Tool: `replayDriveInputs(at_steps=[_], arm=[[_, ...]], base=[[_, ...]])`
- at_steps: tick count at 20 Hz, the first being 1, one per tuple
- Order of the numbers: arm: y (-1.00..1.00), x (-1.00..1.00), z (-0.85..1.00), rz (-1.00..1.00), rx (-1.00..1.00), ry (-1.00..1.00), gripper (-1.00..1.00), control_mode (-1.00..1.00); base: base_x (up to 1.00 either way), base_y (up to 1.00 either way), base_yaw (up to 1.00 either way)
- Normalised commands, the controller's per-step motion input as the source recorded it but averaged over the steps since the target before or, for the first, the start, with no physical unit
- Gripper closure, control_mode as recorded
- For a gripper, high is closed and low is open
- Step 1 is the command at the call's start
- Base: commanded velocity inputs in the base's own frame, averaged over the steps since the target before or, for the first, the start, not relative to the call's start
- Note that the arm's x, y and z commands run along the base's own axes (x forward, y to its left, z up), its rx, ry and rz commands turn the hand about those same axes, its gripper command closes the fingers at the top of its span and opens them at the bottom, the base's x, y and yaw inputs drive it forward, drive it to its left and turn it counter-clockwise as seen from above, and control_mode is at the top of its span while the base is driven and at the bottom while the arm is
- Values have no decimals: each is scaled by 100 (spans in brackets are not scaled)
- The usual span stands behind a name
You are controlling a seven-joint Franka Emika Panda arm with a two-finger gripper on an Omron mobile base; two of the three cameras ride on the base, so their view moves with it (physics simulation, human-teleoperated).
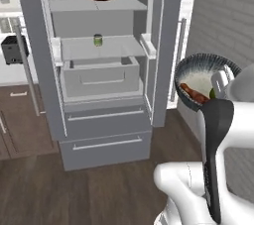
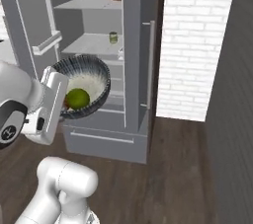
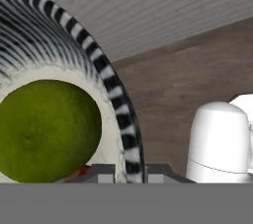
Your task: Pick the chicken drumstick and lime from their plates and place them in the bowl. Then put the bowl in the fridge.
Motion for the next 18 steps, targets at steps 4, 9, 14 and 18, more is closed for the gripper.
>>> replayDriveInputs(at_steps=[4, 9, 14, 18], arm=[[0, 0, 0, 0, 0, 0, 100, 100], [0, 0, 0, 0, 0, 0, 100, 100], [0, 0, 0, 0, 0, 0, 100, 100], [0, 0, 0, 0, 0, 0, 100, 100]], base=[[100, 72, 13], [100, 27, 19], [100, 0, 18], [90, 0, 11]])
